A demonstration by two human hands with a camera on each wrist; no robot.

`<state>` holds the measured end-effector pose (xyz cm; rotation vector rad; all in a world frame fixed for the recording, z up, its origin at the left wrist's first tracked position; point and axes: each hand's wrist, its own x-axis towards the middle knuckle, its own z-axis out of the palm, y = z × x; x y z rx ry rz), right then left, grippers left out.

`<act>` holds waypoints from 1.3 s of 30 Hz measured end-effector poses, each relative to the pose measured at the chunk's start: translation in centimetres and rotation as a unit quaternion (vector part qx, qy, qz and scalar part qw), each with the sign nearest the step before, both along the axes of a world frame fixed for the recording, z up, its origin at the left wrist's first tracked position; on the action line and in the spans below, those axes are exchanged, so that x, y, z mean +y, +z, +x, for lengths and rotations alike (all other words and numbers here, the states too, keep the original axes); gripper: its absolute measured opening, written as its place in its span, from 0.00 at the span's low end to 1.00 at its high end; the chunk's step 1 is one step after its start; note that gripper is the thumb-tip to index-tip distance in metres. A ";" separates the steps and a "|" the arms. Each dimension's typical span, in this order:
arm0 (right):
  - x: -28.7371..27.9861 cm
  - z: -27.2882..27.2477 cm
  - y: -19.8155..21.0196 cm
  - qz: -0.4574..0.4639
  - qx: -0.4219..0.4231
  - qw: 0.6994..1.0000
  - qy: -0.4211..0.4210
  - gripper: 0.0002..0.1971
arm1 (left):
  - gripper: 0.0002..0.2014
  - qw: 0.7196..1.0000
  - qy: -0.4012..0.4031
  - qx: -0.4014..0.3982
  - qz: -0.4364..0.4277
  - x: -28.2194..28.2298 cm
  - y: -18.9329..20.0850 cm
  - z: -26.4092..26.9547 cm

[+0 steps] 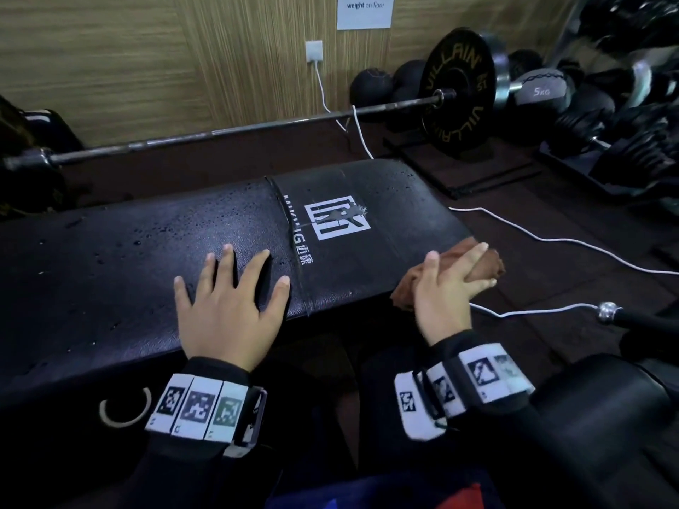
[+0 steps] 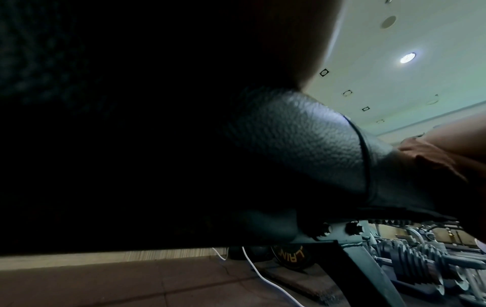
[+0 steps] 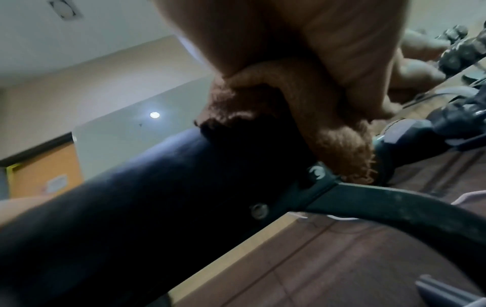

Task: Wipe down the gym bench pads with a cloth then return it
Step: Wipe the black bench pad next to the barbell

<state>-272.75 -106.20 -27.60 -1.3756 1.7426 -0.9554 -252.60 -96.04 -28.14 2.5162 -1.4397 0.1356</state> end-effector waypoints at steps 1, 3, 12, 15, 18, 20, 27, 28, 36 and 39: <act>1.0 0.9 -0.3 -0.013 0.019 1.000 0.015 0.38 | 0.28 1.000 0.000 0.000 -0.001 0.0 0.0 0.0; 3.0 2.7 -1.0 -0.045 0.040 0.997 0.056 0.38 | 0.29 1.000 -0.005 0.000 0.002 0.1 0.1 0.1; -3.1 -1.9 0.2 0.016 0.268 0.962 0.045 0.33 | 0.31 0.998 -0.032 0.044 -0.010 1.4 0.8 3.0; -7.4 -3.9 1.6 0.025 0.331 0.934 0.131 0.31 | 0.31 0.999 -0.002 0.033 0.004 2.1 1.1 4.1; -10.0 -4.3 3.0 0.036 0.289 0.934 0.207 0.31 | 0.30 0.999 0.030 0.035 0.018 2.5 1.2 5.0; -10.6 -4.4 3.2 0.027 0.272 0.934 0.229 0.33 | 0.31 0.998 0.039 0.038 0.016 2.7 1.3 5.3; -10.5 -6.6 5.6 0.139 0.339 0.874 0.319 0.32 | 0.30 0.998 0.042 0.041 0.015 2.8 1.1 4.9; -11.1 -6.3 6.0 0.153 0.351 0.862 0.333 0.32 | 0.30 0.998 0.042 0.042 0.015 2.7 1.1 4.9; -20.5 0.7 7.5 0.123 0.429 0.817 0.365 0.21 | 0.26 0.998 0.040 0.044 0.008 2.7 1.3 4.9; -23.5 3.2 7.8 0.106 0.442 0.816 0.358 0.21 | 0.25 0.998 0.047 0.044 0.007 2.5 1.3 4.8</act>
